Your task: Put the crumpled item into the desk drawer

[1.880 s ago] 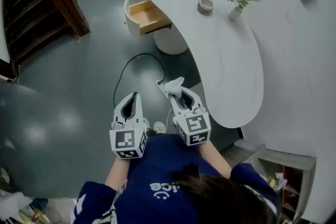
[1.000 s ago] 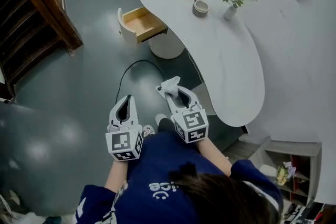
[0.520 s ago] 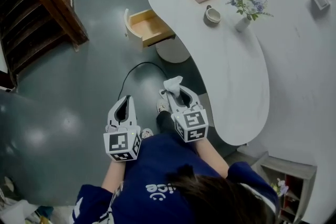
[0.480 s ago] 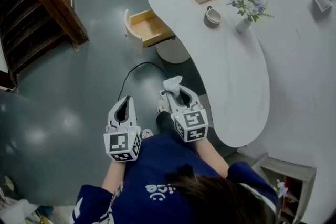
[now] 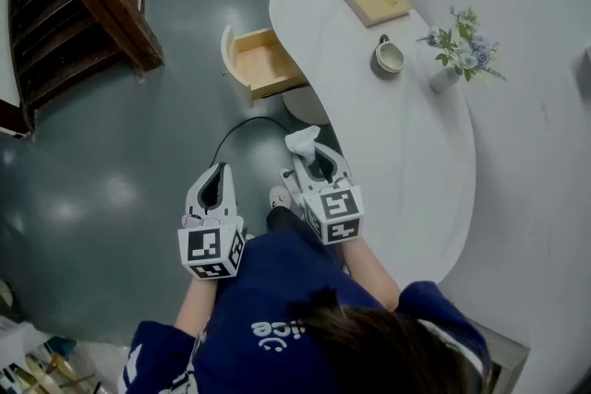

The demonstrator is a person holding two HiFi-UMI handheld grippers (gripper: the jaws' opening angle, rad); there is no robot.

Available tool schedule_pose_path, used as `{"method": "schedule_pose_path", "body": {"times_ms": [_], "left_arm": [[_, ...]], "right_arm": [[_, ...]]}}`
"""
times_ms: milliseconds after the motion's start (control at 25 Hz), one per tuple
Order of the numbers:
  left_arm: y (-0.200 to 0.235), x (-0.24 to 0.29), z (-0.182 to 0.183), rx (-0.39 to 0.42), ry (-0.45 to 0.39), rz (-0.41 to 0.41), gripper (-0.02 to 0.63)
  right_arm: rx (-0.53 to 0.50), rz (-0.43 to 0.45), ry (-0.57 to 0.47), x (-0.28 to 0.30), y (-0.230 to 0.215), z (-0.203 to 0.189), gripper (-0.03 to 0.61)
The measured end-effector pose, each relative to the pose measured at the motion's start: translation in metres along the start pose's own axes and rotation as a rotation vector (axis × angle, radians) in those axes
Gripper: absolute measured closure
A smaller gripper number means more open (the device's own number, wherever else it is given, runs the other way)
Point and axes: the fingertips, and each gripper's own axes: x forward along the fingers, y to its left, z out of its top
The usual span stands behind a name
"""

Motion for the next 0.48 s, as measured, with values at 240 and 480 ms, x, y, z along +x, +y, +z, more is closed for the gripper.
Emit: {"method": "schedule_pose_path", "body": {"times_ms": [240,480], "left_arm": [[-0.017,0.035,0.005,-0.010,0.010,0.029,0.609],[-0.033,0.063,0.010,-0.007,0.019,0.039,0.609]], "right_arm": [[0.007,0.055,0.001,0.022,-0.028,0.011,0.448],[0.023,0.113,0.010,0.036,-0.042,0.012,0.448]]}}
